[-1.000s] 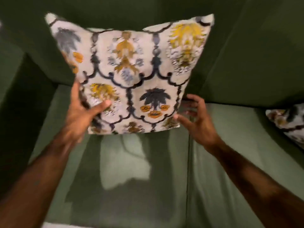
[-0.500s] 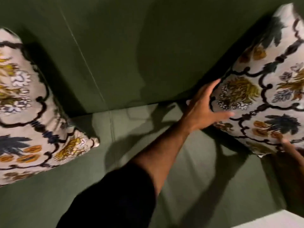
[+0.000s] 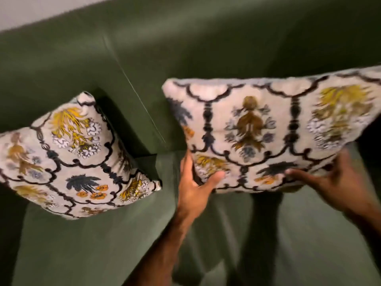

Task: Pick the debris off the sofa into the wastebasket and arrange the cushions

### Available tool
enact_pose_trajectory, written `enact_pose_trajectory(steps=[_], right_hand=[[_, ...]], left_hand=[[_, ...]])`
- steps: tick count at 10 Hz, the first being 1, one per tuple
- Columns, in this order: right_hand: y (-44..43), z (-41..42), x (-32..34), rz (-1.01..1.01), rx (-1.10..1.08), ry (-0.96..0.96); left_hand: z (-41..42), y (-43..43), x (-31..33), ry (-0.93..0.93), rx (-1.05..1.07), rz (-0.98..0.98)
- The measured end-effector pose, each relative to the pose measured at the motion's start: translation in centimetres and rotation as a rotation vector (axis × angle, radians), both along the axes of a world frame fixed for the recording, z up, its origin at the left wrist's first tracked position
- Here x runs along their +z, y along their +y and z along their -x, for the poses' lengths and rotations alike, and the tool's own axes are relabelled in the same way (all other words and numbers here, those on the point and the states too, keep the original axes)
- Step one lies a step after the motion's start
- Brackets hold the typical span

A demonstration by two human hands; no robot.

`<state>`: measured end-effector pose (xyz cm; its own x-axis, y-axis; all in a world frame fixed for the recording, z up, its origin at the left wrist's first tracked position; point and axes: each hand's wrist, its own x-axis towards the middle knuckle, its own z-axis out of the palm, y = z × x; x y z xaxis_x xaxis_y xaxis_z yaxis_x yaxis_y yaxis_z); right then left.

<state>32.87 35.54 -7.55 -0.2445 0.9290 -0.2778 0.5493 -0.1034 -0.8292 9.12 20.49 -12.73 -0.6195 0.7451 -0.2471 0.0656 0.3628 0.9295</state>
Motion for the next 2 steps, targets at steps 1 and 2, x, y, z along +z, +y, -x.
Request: enact_pose_trajectory(steps=[1, 2], right_hand=[[-1.4, 0.5, 0.7, 0.015, -0.017, -0.022], [-4.3, 0.8, 5.3, 0.073, -0.232, 0.025]], left_hand=[[1.2, -1.6, 1.1, -0.039, -0.069, 0.107], [0.8, -5.0, 4.1, 0.232, -0.244, 0.247]])
